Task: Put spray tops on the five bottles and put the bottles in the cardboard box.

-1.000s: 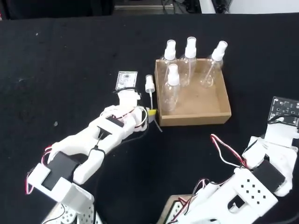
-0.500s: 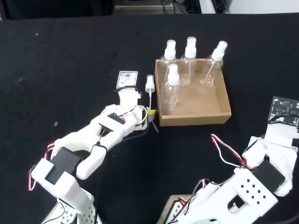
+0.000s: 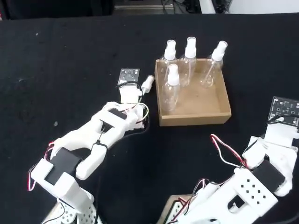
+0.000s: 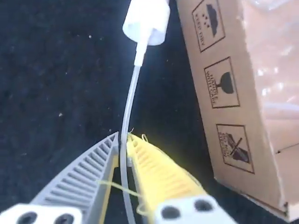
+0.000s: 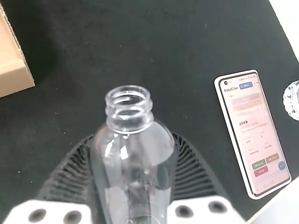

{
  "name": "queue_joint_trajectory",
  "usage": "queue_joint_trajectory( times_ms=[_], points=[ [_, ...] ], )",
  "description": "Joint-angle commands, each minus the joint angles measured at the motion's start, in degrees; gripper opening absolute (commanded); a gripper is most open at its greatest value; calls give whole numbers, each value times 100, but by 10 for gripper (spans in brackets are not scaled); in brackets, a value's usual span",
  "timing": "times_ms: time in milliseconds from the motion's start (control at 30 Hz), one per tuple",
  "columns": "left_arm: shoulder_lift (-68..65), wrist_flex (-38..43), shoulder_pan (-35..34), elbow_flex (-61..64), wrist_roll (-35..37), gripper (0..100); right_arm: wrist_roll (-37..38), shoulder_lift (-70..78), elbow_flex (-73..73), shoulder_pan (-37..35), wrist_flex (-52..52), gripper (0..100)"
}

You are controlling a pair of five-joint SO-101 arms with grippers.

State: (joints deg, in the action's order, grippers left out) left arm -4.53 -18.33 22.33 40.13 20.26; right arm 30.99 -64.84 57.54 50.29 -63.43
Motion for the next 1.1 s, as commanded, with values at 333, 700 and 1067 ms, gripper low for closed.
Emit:
queue_joint_trajectory(
  times_ms=[333, 700, 1067],
  points=[
    [2312, -2224, -1385, 796, -1169, 30, 352, -136, 92, 105, 114, 11],
    [4185, -3376, -3187, 1974, -3437, 30, 325, -136, 180, 70, 114, 11],
    [4484, -4712, -3785, 1288, -3842, 273, 316, -136, 180, 70, 114, 11]
  ],
)
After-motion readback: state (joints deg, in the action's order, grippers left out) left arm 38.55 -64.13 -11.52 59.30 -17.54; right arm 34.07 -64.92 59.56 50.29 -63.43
